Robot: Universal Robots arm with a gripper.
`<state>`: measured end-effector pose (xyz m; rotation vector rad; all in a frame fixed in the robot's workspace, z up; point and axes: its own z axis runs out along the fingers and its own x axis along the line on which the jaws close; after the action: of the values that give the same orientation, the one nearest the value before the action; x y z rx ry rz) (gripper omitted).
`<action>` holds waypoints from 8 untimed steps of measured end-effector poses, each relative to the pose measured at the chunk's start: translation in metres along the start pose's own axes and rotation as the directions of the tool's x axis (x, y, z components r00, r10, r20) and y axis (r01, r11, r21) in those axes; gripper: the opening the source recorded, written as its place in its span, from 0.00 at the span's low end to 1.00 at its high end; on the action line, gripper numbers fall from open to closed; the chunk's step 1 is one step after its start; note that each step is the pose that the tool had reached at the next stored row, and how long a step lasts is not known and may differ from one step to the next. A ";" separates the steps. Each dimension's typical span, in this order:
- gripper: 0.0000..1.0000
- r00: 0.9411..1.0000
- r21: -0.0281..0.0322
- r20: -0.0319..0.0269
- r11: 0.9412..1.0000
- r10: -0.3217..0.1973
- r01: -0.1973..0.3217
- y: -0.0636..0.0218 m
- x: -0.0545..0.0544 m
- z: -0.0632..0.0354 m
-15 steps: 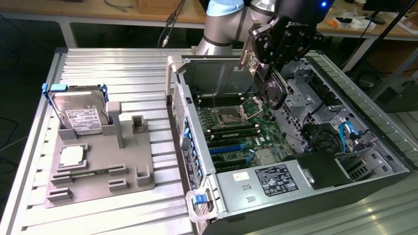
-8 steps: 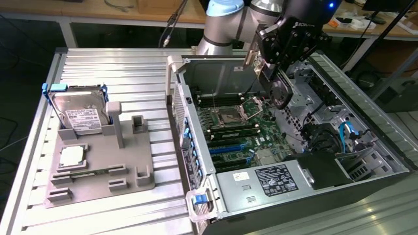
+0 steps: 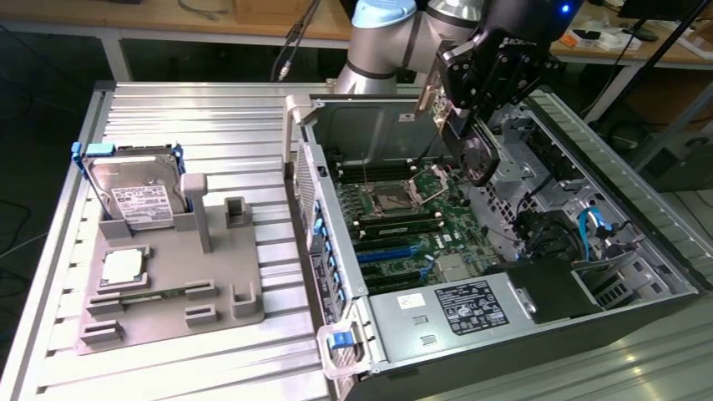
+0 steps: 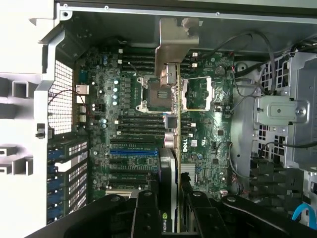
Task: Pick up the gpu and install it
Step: 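Insert the gpu into the slot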
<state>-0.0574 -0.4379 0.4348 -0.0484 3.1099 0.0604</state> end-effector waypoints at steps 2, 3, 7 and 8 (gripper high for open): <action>0.27 1.000 0.000 0.000 1.000 0.001 -0.001 0.0000 0.000 0.0000; 0.27 1.000 0.000 0.000 1.000 0.000 0.000 0.0000 0.000 0.0000; 0.27 0.997 -0.003 -0.003 0.997 -0.075 0.075 0.0000 0.000 0.0002; 0.27 0.996 -0.003 -0.004 0.996 -0.094 0.094 0.0000 0.000 0.0003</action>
<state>-0.0571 -0.4379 0.4345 -0.1956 3.1061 0.0627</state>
